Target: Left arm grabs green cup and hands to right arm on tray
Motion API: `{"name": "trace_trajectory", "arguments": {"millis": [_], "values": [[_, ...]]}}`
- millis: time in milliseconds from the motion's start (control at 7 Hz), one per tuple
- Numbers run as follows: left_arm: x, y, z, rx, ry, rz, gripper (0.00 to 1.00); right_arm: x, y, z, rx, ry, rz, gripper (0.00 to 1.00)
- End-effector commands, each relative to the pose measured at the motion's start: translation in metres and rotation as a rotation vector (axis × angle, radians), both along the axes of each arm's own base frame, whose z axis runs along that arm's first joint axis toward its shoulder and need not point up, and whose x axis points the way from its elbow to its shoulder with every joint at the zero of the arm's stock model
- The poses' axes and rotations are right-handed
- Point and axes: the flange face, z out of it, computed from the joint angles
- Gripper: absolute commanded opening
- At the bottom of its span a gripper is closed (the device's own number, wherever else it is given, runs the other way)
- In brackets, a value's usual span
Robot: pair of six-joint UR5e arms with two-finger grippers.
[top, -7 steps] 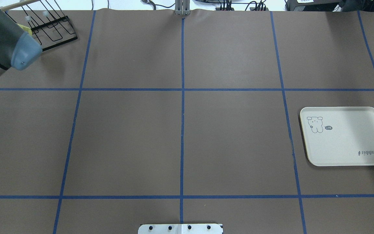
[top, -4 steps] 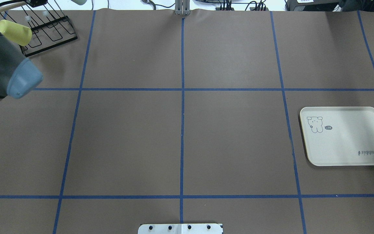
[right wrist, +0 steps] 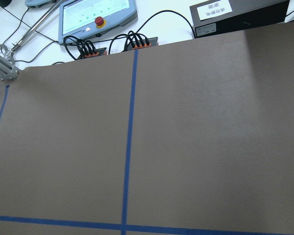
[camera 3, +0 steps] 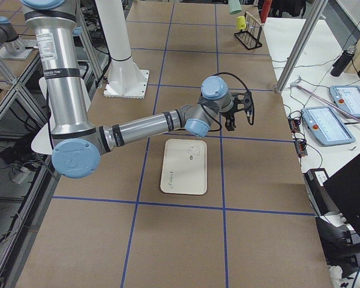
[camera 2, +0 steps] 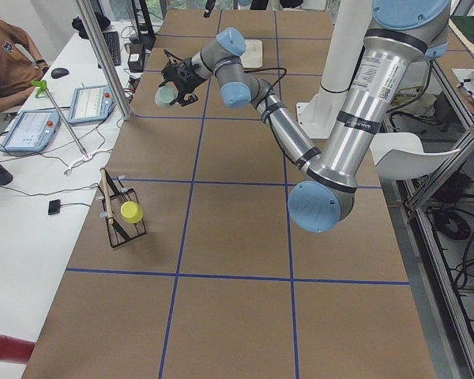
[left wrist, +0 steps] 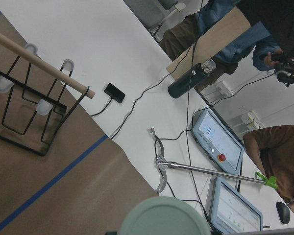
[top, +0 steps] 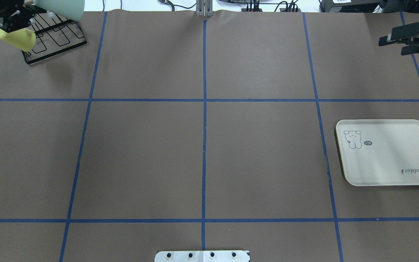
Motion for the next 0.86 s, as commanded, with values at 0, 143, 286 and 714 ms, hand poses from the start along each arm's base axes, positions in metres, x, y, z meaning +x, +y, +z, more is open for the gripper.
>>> {"name": "trace_trajectory", "arguments": {"millis": [0,143,286,714], "values": [[0.008,0.023,-0.026,-0.030,0.223,-0.026,0.01,-0.054,0.007,-0.070,-0.051,-0.237,-0.017,1.00],[0.007,0.031,-0.035,-0.055,0.345,-0.045,0.02,-0.067,0.013,-0.101,-0.052,-0.355,-0.026,1.00],[-0.001,0.043,-0.046,-0.058,0.406,-0.051,0.02,-0.095,0.030,-0.126,-0.071,-0.539,0.016,1.00],[0.019,0.068,-0.059,-0.077,0.459,0.044,0.00,-0.143,0.069,-0.183,-0.109,-0.892,-0.036,0.99]]}}
